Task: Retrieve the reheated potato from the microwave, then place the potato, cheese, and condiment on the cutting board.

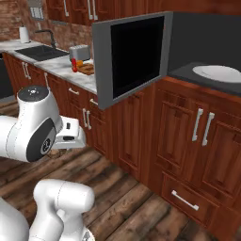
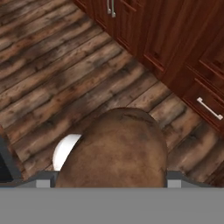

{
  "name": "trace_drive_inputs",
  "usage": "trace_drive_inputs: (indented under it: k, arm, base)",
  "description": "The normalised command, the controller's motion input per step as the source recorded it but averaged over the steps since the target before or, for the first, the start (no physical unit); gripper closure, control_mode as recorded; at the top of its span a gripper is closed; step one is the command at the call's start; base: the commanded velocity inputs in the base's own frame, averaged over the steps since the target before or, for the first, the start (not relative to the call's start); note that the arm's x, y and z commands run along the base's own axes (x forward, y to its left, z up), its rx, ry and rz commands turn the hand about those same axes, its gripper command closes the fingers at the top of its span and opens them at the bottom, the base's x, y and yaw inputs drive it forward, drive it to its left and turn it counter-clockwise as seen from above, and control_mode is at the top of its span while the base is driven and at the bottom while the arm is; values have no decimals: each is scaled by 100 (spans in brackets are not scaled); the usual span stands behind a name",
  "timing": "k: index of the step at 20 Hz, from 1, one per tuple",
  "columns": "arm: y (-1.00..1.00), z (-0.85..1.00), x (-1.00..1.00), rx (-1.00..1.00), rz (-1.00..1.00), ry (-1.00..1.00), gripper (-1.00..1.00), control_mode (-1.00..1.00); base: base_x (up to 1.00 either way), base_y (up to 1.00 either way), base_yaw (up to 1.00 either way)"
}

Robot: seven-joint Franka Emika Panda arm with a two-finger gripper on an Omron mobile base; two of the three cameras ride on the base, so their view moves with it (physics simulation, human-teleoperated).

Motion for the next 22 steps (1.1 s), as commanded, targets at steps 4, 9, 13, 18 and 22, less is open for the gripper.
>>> trace_drive_inputs:
  k: [4,9,13,18,22]
  arm:
    - [0,0,0,0,0,0,100,100]
    - [0,0,0,0,0,0,100,100]
    - [0,0,0,0,0,0,100,100]
    - [0,0,0,0,0,0,100,100]
    - [0,0,0,0,0,0,100,100]
  base:
    - [5,84,0]
    - [14,89,0]
    - [26,85,-2]
    - [50,67,-17]
    - [63,54,-26]
